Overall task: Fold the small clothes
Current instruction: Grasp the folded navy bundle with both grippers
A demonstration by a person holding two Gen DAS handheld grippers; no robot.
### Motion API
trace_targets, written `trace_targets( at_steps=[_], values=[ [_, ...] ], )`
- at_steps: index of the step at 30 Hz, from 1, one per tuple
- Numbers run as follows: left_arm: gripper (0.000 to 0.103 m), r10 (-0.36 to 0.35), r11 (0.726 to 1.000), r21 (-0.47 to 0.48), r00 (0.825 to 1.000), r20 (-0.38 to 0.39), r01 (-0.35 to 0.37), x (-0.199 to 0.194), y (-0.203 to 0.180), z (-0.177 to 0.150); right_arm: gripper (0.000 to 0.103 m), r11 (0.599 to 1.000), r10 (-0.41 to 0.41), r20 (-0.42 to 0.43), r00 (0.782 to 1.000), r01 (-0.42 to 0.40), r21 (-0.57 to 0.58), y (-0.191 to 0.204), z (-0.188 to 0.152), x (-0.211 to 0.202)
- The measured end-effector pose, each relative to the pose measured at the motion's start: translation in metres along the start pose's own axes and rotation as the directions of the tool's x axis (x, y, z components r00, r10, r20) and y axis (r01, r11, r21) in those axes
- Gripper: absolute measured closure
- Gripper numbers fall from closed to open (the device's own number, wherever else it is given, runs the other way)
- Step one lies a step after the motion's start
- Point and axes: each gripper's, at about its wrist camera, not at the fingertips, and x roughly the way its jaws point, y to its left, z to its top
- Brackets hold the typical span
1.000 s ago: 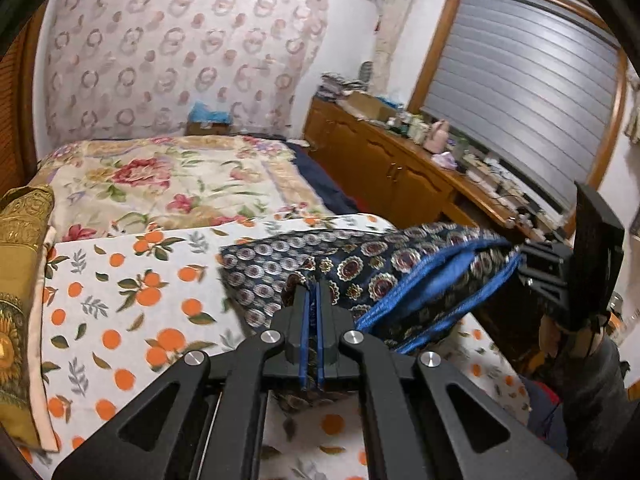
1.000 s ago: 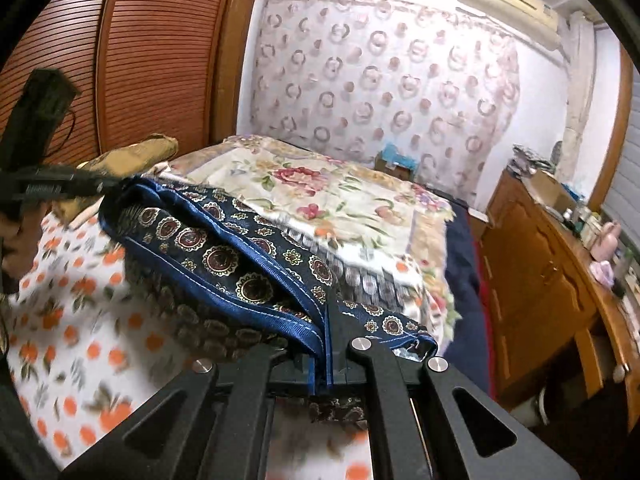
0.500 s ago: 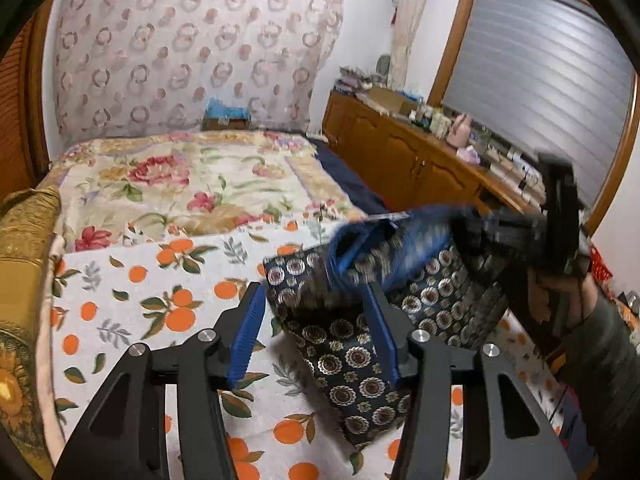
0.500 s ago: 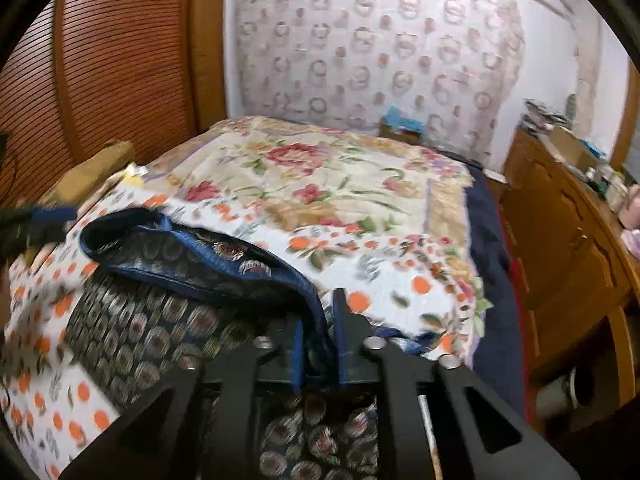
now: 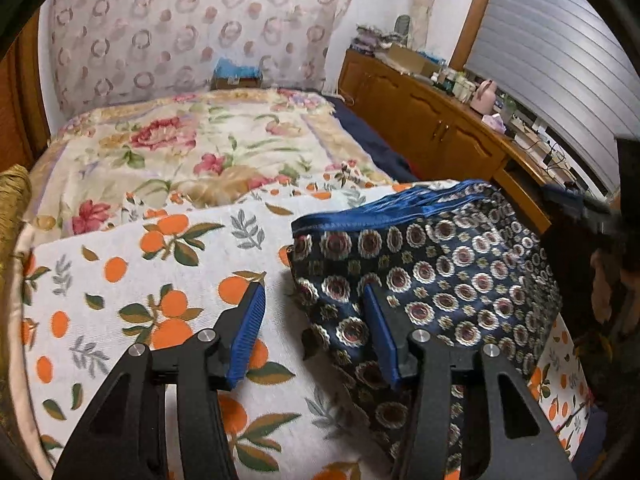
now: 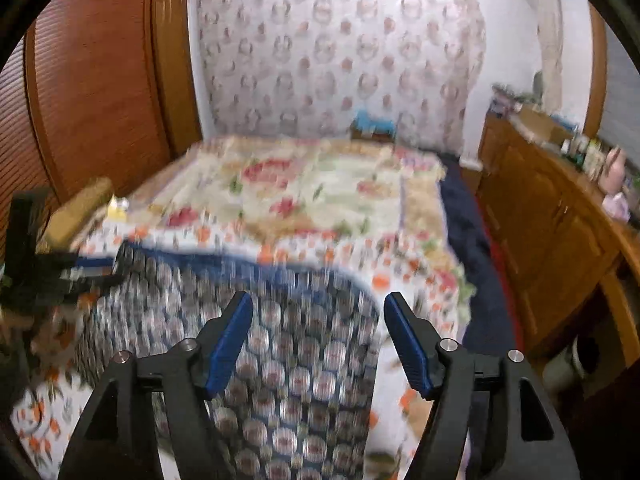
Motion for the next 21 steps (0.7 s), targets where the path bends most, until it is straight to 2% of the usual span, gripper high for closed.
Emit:
trace_targets(
  at_steps=[3, 6, 11, 15, 18, 19, 20, 21],
  values=[
    [0.051, -0.009, 1.0, -0.015, 0.999, -0.037, 0.008, 0.014, 0.003, 0.003, 0.033, 1.0, -0.018, -0.056, 0.998, 0.019, 0.016, -0.004, -0.019, 0.014],
    [0.051, -0.024, 1.0, -0.018, 0.998, -0.055, 0.024, 0.022, 0.001, 0.006, 0.033, 0.997, 0.011, -0.088, 0.996, -0.004, 0.081, -0.015, -0.029, 0.025],
    [0.051, -0.038, 0.999, -0.024, 0.998, -0.058, 0.037, 0.029, -0.001, 0.012, 0.033, 0.992, 0.023, -0.122, 0.992, -0.008, 0.125, -0.028, -0.029, 0.042],
    [0.051, -0.044, 0.999, -0.017, 0.998, -0.048, 0.044, 0.03, -0.002, 0.013, 0.033, 0.987, 0.081, -0.123, 0.989, -0.063, 0.146, -0.025, -0.024, 0.05],
    [0.063, -0.07, 0.998, 0.0, 0.996, -0.051, 0.07, 0.032, -0.005, 0.013, 0.033, 0.986, 0.104, -0.122, 0.987, -0.086, 0.142, -0.035, -0.021, 0.055],
    [0.073, -0.071, 0.997, 0.003, 0.996, -0.05, 0.071, 0.032, -0.005, 0.013, 0.038, 0.988, 0.098, -0.121, 0.988, -0.082, 0.134, -0.035, -0.021, 0.055],
    [0.08, -0.079, 0.997, 0.005, 0.995, -0.057, 0.079, 0.034, -0.005, 0.013, 0.041, 0.987, 0.103, -0.12, 0.987, -0.086, 0.132, -0.036, -0.022, 0.055],
    [0.088, -0.083, 0.996, 0.005, 0.995, -0.057, 0.084, 0.034, -0.005, 0.013, 0.049, 0.987, 0.11, -0.119, 0.987, -0.094, 0.134, -0.036, -0.021, 0.055]
  ],
)
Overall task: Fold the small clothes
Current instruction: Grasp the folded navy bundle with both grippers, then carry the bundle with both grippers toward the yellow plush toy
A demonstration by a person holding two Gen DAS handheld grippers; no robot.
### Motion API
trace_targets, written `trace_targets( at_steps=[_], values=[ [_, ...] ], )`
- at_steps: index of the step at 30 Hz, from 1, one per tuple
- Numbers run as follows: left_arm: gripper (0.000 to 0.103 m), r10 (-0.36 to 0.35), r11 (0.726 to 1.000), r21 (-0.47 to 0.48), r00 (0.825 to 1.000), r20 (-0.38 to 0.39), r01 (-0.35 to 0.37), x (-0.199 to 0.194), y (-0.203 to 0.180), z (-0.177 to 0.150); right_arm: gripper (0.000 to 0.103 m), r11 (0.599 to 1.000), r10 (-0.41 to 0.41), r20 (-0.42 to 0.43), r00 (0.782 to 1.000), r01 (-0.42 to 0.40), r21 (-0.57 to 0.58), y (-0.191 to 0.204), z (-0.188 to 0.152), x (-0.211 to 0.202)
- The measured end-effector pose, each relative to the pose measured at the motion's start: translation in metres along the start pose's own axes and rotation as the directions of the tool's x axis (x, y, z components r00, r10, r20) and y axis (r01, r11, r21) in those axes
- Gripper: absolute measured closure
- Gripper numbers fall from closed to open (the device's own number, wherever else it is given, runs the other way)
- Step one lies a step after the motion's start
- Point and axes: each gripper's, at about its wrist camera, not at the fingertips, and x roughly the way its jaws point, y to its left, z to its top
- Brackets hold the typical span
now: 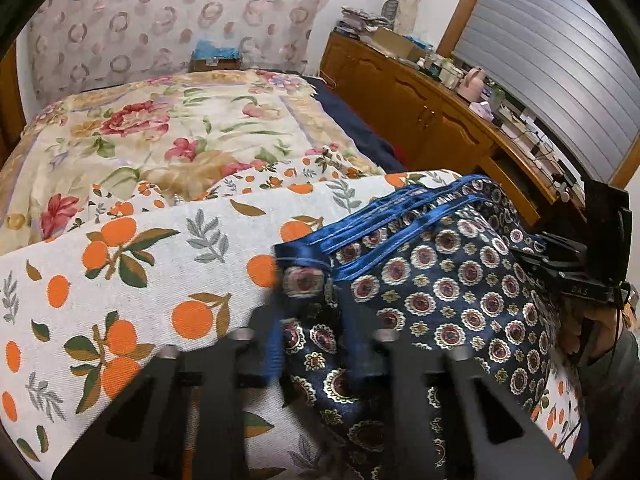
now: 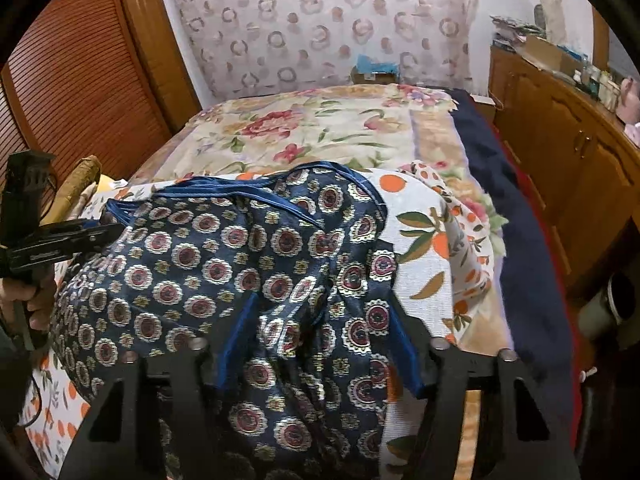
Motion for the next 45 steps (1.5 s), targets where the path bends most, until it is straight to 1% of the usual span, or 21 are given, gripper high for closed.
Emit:
trace_targets(
  at_steps=[1, 2, 3, 4, 6, 8, 10, 14, 17, 20, 22, 27, 28, 32, 36, 38, 41, 44, 45],
  values=[
    [0.095, -0.016, 1.0, -0.001, 1.0, 0.0, 0.016, 0.0, 0.0, 0.0, 0.06, 1.0, 0.005, 0.0, 1.0, -0.005, -0.002, 0.001, -0.001, 0.001],
    [0.096, -0.037, 0.999, 0.0, 0.999, 0.001, 0.037, -0.001, -0.001, 0.0, 0.076, 1.0, 0.011, -0.002, 1.0, -0.011, -0.014, 0.002, -0.001, 0.001],
    [0.097, -0.042, 0.999, 0.008, 0.999, 0.007, 0.042, -0.004, -0.003, -0.001, 0.085, 0.999, 0.027, -0.006, 1.0, -0.027, -0.023, 0.004, -0.002, 0.002],
    [0.097, -0.039, 0.999, 0.02, 0.999, 0.02, 0.038, -0.008, -0.005, -0.001, 0.088, 0.999, 0.04, -0.01, 0.999, -0.04, -0.024, 0.005, -0.003, 0.003],
    [0.097, -0.047, 0.999, 0.027, 0.998, 0.051, 0.046, -0.02, -0.009, -0.002, 0.092, 0.998, 0.004, -0.001, 1.0, -0.004, -0.055, 0.012, -0.004, 0.001],
    [0.097, -0.062, 0.998, 0.021, 0.994, 0.092, 0.06, -0.037, -0.009, -0.001, 0.093, 0.996, -0.016, 0.027, 1.0, 0.018, -0.084, 0.019, -0.003, -0.005],
    [0.097, -0.07, 0.997, 0.023, 0.99, 0.119, 0.068, -0.052, -0.009, -0.002, 0.093, 0.995, -0.013, 0.067, 0.998, 0.02, -0.094, 0.025, -0.001, -0.016],
    [0.098, -0.077, 0.997, 0.045, 0.979, 0.189, 0.07, -0.091, -0.012, -0.007, 0.094, 0.992, -0.008, 0.166, 0.986, 0.029, -0.125, 0.04, 0.009, -0.043],
    [0.098, -0.073, 0.997, 0.052, 0.966, 0.248, 0.062, -0.12, -0.013, -0.012, 0.094, 0.988, 0.01, 0.221, 0.975, 0.025, -0.153, 0.054, 0.017, -0.059],
    [0.098, -0.056, 0.998, 0.044, 0.949, 0.31, 0.045, -0.153, -0.008, -0.019, 0.094, 0.981, 0.041, 0.269, 0.962, 0.012, -0.193, 0.072, 0.026, -0.071],
    [0.098, -0.037, 0.999, 0.035, 0.941, 0.338, 0.027, -0.169, -0.001, -0.022, 0.094, 0.976, 0.064, 0.3, 0.952, 0.003, -0.218, 0.086, 0.03, -0.076],
    [0.098, 0.049, 0.999, -0.022, 0.909, 0.415, -0.044, -0.216, 0.027, -0.041, 0.094, 0.952, 0.145, 0.342, 0.929, -0.037, -0.302, 0.126, 0.051, -0.08],
    [0.098, 0.062, 0.998, -0.035, 0.904, 0.423, -0.052, -0.223, 0.032, -0.044, 0.094, 0.946, 0.16, 0.345, 0.925, -0.044, -0.32, 0.133, 0.054, -0.079],
    [0.098, 0.136, 0.989, -0.112, 0.877, 0.462, -0.095, -0.257, 0.061, -0.065, 0.094, 0.914, 0.231, 0.346, 0.909, -0.081, -0.397, 0.169, 0.074, -0.067],
    [0.098, 0.228, 0.969, -0.202, 0.843, 0.487, -0.145, -0.281, 0.092, -0.089, 0.094, 0.874, 0.285, 0.333, 0.899, -0.101, -0.475, 0.198, 0.107, -0.033],
    [0.098, 0.273, 0.953, -0.255, 0.824, 0.496, -0.163, -0.289, 0.109, -0.102, 0.094, 0.846, 0.315, 0.32, 0.894, -0.112, -0.521, 0.219, 0.122, -0.019],
    [0.098, 0.328, 0.928, -0.327, 0.806, 0.493, -0.178, -0.294, 0.133, -0.121, 0.094, 0.799, 0.351, 0.285, 0.892, -0.127, -0.587, 0.253, 0.146, 0.007],
    [0.098, 0.374, 0.899, -0.4, 0.792, 0.482, -0.181, -0.296, 0.158, -0.14, 0.095, 0.755, 0.385, 0.247, 0.889, -0.15, -0.638, 0.282, 0.167, 0.037],
    [0.098, 0.389, 0.888, -0.421, 0.788, 0.477, -0.183, -0.297, 0.165, -0.148, 0.095, 0.741, 0.388, 0.236, 0.891, -0.149, -0.655, 0.285, 0.173, 0.048]
  ],
)
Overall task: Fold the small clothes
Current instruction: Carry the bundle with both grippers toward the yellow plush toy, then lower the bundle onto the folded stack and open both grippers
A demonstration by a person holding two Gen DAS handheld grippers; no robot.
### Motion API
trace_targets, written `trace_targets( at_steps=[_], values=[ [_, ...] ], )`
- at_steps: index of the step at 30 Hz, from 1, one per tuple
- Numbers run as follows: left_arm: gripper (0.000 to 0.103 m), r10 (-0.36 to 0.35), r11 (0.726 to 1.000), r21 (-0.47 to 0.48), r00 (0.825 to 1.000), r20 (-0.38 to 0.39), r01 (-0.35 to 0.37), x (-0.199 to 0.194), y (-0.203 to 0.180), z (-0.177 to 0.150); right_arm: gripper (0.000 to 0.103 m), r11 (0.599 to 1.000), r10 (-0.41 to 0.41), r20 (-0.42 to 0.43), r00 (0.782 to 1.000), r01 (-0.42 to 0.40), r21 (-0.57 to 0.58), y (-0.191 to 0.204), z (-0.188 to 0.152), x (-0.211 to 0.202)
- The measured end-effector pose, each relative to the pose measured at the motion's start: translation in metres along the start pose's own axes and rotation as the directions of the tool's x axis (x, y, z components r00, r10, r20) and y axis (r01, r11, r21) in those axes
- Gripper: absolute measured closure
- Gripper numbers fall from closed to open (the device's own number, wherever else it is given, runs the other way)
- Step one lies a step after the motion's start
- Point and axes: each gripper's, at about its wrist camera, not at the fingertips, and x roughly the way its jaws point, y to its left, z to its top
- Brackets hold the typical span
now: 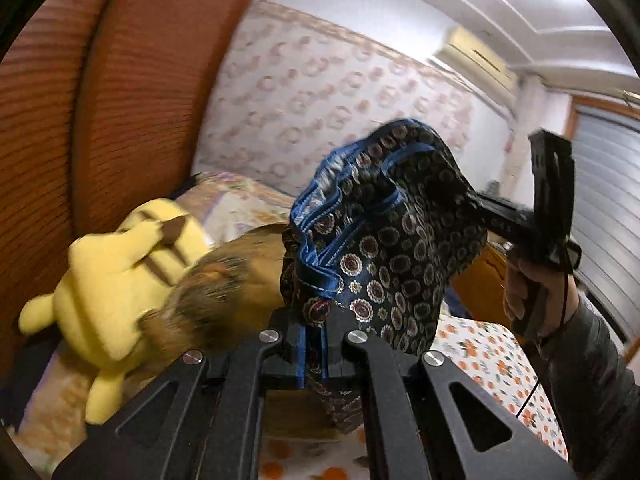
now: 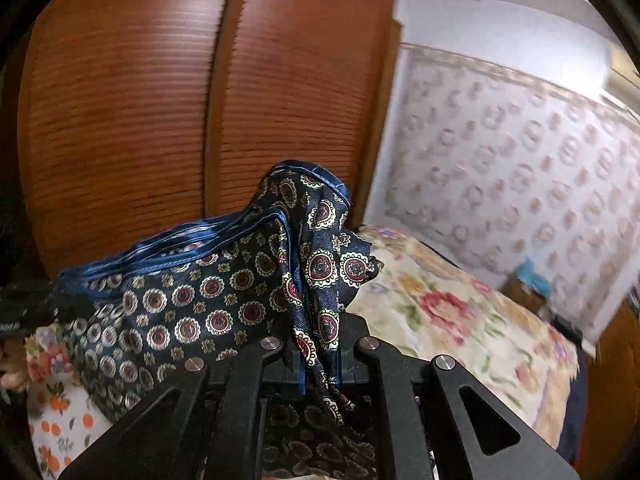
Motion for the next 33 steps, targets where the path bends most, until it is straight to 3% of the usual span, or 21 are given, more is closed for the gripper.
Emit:
trace_targets(
  at_steps=[5, 10, 13, 14, 15, 17, 19, 23, 26, 33],
  values=[
    [0.098, 0.052, 0.996, -0.068, 0.998, -0.021, -0.054, 0.004, 0.035, -0.017, 0.095, 0.996, 0.041, -0.049, 0.998, -0.044, -0.073, 0.008, 0.019, 0.07],
    [0.098, 0.092, 0.991, -0.097, 0.995, -0.021, -0.094, 0.005, 0.054, -0.027, 0.094, 0.992, 0.072, -0.084, 0.994, -0.08, -0.101, 0.006, 0.027, 0.112],
    [0.097, 0.123, 0.986, -0.102, 0.991, -0.058, -0.129, 0.01, 0.06, -0.031, 0.087, 0.993, 0.087, -0.125, 0.988, -0.096, -0.072, -0.007, 0.024, 0.122],
    [0.095, 0.127, 0.985, -0.106, 0.99, -0.067, -0.134, 0.011, 0.061, -0.03, 0.078, 0.994, 0.088, -0.149, 0.985, -0.097, -0.054, -0.012, 0.024, 0.127],
    [0.092, 0.138, 0.984, -0.104, 0.988, -0.074, -0.145, 0.013, 0.063, -0.03, 0.073, 0.996, 0.071, -0.162, 0.984, -0.079, -0.04, -0.017, 0.023, 0.13],
    [0.084, 0.151, 0.984, -0.09, 0.986, -0.07, -0.157, 0.011, 0.065, -0.03, 0.053, 0.999, 0.039, -0.153, 0.987, -0.043, -0.018, -0.033, 0.019, 0.129],
    [0.057, 0.146, 0.987, -0.064, 0.988, -0.056, -0.149, 0.009, 0.064, -0.027, 0.049, 0.999, 0.035, -0.136, 0.99, -0.035, 0.007, -0.047, 0.013, 0.123],
    [0.026, 0.151, 0.988, -0.011, 0.988, -0.022, -0.152, 0.003, 0.057, -0.021, 0.049, 0.995, 0.086, -0.132, 0.988, -0.08, 0.056, -0.063, -0.009, 0.111],
    [0.022, 0.151, 0.989, 0.004, 0.989, 0.0, -0.151, 0.003, 0.053, -0.015, 0.049, 0.992, 0.11, -0.174, 0.979, -0.099, 0.073, -0.06, -0.027, 0.113],
    [0.022, 0.22, 0.971, 0.112, 0.972, -0.077, -0.211, 0.026, 0.042, -0.016, 0.049, 0.977, 0.138, -0.238, 0.961, -0.094, 0.189, -0.087, -0.053, 0.147]
  ],
)
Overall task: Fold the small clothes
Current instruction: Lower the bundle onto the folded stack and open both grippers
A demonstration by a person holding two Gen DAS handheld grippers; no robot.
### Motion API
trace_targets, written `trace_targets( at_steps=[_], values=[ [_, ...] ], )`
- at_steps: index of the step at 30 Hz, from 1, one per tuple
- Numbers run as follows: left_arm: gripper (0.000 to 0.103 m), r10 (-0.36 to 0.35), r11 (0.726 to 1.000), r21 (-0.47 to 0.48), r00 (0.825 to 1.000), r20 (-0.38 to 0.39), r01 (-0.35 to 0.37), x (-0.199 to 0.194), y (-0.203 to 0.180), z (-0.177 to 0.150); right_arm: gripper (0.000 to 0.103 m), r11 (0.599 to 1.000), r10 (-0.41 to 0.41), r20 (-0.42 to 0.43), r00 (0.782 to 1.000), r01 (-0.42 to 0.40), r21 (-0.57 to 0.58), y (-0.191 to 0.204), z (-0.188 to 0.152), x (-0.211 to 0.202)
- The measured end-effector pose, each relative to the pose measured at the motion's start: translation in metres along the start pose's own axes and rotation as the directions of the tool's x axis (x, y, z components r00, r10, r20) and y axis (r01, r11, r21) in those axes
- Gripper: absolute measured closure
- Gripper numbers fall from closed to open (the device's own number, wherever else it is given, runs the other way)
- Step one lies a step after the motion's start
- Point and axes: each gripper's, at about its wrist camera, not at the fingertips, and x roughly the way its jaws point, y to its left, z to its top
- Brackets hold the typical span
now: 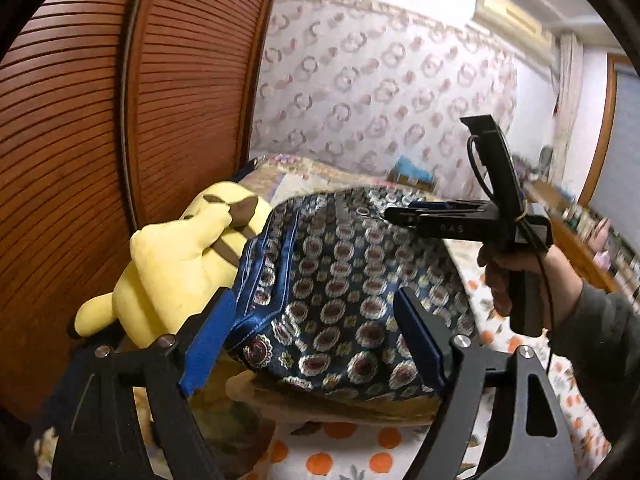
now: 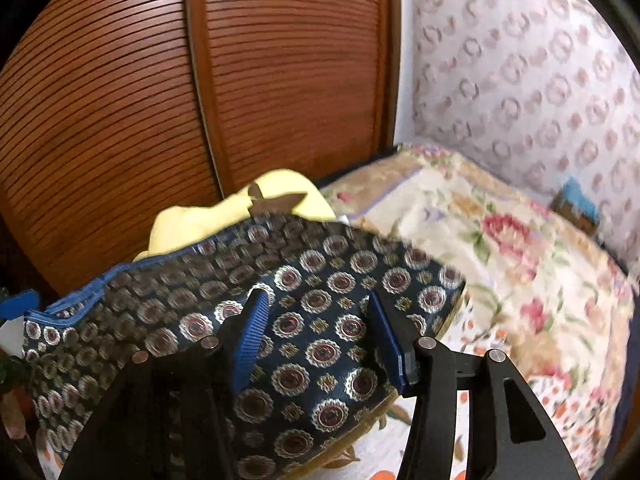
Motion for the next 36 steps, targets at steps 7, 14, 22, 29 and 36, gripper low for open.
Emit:
trace_targets(
  at_steps=[7, 14, 22, 29, 36],
  values=[
    [0.022, 0.02, 1.0, 0.018, 1.0, -0.013, -0.02, -0.002, 0.001, -0.004, 0.046, 0.999, -0.033, 0.02, 0.999, 0.032, 0.036, 0.011, -0.006, 0.022],
    [0.022, 0.028, 0.998, 0.058, 1.0, 0.005, -0.028, -0.016, -0.008, -0.003, 0.046, 0.999, 0.008, 0.083, 0.996, -0.012, 0.045, 0.049, -0.033, -0.024],
    [0.01, -0.008, 0.996, 0.088, 0.999, 0.051, 0.003, -0.046, -0.02, -0.002, 0.046, 0.999, 0.047, 0.08, 0.996, -0.049, 0.024, 0.079, -0.086, -0.055],
    [0.009, -0.039, 0.992, 0.124, 0.996, 0.074, 0.029, -0.069, -0.038, -0.002, 0.045, 0.998, 0.001, 0.083, 0.997, -0.006, 0.057, 0.088, -0.102, -0.085],
    [0.0, -0.102, 0.983, 0.163, 0.991, 0.082, 0.087, -0.085, -0.064, -0.003, 0.045, 0.993, -0.076, 0.148, 0.986, 0.062, 0.102, 0.095, -0.127, -0.152]
  ],
)
